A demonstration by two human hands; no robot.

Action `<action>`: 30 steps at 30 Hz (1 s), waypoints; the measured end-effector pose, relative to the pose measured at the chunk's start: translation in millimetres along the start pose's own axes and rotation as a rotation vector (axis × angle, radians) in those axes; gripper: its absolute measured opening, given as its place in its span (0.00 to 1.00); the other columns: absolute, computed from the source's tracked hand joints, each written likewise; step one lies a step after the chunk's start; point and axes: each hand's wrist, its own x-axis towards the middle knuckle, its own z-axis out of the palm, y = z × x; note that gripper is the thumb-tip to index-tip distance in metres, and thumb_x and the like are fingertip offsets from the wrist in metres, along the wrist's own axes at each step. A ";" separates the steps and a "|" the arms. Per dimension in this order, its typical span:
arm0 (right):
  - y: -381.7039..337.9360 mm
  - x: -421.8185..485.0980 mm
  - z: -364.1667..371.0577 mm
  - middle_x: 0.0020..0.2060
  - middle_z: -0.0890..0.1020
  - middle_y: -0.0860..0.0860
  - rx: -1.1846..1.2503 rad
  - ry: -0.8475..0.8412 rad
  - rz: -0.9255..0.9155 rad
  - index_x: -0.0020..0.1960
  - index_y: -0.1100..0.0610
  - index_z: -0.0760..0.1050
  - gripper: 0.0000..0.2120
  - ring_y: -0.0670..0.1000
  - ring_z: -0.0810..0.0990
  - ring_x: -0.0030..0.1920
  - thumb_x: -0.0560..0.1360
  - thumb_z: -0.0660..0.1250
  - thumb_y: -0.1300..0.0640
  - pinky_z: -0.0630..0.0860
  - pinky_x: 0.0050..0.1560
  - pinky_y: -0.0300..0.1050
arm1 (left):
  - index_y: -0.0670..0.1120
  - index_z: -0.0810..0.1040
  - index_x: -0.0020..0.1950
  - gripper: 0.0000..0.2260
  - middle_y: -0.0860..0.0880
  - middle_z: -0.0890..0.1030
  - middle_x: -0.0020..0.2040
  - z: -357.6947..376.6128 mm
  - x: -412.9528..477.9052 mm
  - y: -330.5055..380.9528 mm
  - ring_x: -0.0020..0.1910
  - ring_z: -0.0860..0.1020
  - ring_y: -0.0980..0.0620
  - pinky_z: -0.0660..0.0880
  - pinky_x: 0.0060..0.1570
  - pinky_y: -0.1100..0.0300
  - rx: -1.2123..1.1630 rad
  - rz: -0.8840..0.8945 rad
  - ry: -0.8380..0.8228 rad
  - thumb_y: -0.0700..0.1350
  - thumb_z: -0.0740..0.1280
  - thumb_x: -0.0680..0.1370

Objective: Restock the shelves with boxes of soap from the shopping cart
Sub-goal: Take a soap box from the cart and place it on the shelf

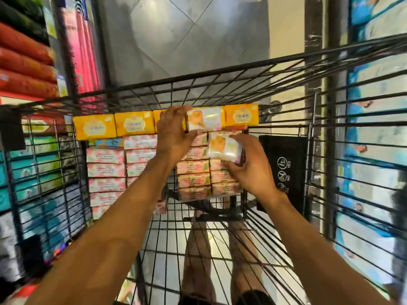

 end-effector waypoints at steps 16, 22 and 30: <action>-36.7 -36.4 -49.8 0.63 0.72 0.49 0.182 -0.030 -0.040 0.68 0.50 0.75 0.31 0.47 0.75 0.64 0.68 0.81 0.64 0.78 0.62 0.37 | 0.43 0.75 0.63 0.26 0.49 0.77 0.58 -78.0 -76.7 4.9 0.49 0.78 0.58 0.78 0.45 0.59 -0.723 -0.148 0.162 0.32 0.78 0.68; -105.8 -57.9 -87.7 0.62 0.77 0.48 0.179 -0.116 -0.203 0.67 0.54 0.77 0.30 0.50 0.78 0.63 0.68 0.82 0.65 0.79 0.61 0.57 | 0.54 0.75 0.63 0.24 0.54 0.79 0.56 -161.1 -189.9 18.6 0.52 0.79 0.57 0.78 0.49 0.62 -0.830 -0.252 0.238 0.32 0.74 0.74; -233.9 -111.8 -96.4 0.64 0.78 0.47 0.233 -0.391 -0.461 0.66 0.37 0.74 0.33 0.53 0.80 0.63 0.69 0.79 0.63 0.80 0.60 0.52 | 0.43 0.69 0.74 0.34 0.51 0.81 0.63 -229.3 -389.1 38.4 0.57 0.79 0.61 0.76 0.54 0.67 -1.079 -0.369 0.510 0.37 0.76 0.70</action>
